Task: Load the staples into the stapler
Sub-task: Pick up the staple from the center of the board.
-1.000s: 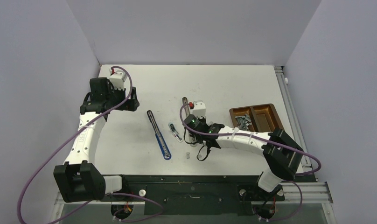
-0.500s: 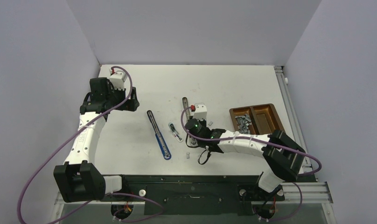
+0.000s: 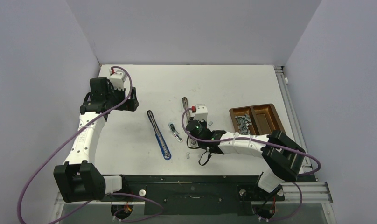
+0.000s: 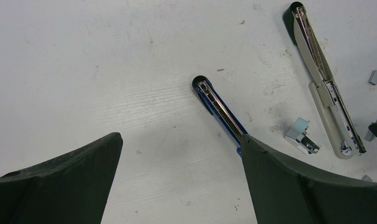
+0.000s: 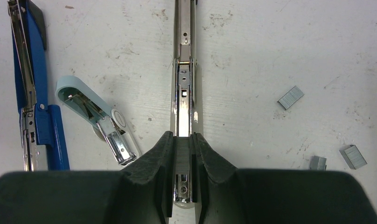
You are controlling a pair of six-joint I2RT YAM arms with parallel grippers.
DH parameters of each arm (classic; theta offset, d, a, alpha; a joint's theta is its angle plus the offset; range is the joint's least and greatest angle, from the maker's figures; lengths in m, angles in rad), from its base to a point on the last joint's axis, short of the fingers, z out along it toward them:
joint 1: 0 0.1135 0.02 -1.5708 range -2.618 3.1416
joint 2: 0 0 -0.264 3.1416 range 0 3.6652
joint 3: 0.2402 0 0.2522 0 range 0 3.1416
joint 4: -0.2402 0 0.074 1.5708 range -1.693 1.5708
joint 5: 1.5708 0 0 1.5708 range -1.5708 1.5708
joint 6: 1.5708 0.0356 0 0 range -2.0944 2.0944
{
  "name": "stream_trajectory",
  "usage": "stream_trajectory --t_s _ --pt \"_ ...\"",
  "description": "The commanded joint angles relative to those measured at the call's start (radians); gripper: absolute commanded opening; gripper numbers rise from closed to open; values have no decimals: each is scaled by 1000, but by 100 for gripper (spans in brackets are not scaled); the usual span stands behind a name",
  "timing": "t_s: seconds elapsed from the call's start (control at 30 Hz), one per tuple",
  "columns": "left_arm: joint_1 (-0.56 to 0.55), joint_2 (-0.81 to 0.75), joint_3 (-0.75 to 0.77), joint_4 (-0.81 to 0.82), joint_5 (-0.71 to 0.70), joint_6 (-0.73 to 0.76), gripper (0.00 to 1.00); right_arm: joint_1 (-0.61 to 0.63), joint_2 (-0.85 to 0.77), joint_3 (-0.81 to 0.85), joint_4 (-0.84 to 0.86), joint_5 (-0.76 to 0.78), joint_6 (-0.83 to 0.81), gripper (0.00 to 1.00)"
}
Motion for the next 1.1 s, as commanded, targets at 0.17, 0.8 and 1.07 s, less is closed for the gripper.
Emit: stream_trajectory --t_s 0.17,0.8,1.07 --pt "4 -8 51 6 -9 -2 96 2 -13 -29 56 16 4 9" --pt "4 -6 52 16 -9 -9 96 2 23 -17 53 2 16 9" --pt "4 -9 51 17 -9 -2 96 2 28 -18 53 -2 18 9"
